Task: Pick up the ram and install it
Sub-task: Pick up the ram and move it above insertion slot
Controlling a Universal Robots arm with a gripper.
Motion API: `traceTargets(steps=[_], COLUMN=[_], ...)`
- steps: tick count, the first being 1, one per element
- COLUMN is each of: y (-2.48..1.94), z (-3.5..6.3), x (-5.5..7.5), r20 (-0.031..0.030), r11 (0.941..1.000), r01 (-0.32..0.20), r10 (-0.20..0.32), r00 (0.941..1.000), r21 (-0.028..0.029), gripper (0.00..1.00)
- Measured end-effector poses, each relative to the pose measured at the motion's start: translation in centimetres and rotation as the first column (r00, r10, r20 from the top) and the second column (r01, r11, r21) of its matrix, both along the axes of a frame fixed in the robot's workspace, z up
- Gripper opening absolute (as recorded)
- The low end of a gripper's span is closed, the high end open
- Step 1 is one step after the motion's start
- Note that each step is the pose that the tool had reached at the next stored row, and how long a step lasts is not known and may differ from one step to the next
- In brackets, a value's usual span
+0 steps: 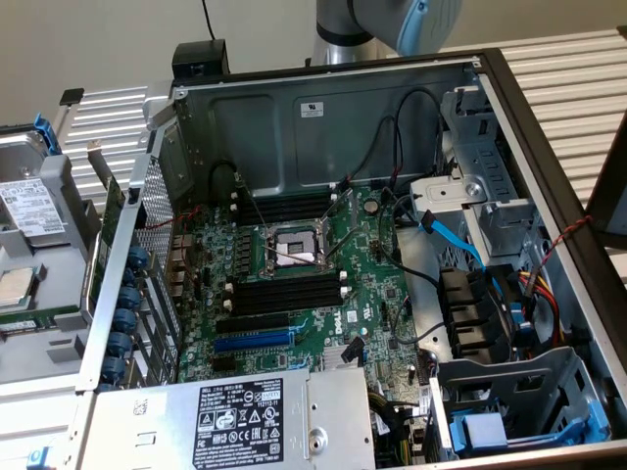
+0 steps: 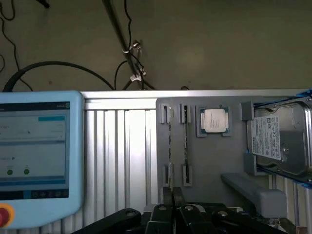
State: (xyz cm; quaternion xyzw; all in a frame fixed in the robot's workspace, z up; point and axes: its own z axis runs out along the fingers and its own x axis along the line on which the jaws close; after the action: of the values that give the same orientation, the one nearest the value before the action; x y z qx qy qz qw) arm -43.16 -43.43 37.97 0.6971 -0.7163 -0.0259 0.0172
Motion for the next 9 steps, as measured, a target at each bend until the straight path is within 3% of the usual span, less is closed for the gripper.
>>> traceTargets(steps=[3, 9], y=[-0.12, -0.40], z=[0.42, 0.77], x=[0.6, 1.4], r20=[-0.0032, -0.0035], r11=[1.0000, 1.0000], r01=[-0.001, -0.006], r10=[0.001, 0.006], r00=[1.0000, 1.0000], r21=[-0.0030, -0.0056], gripper=[0.13, 0.13])
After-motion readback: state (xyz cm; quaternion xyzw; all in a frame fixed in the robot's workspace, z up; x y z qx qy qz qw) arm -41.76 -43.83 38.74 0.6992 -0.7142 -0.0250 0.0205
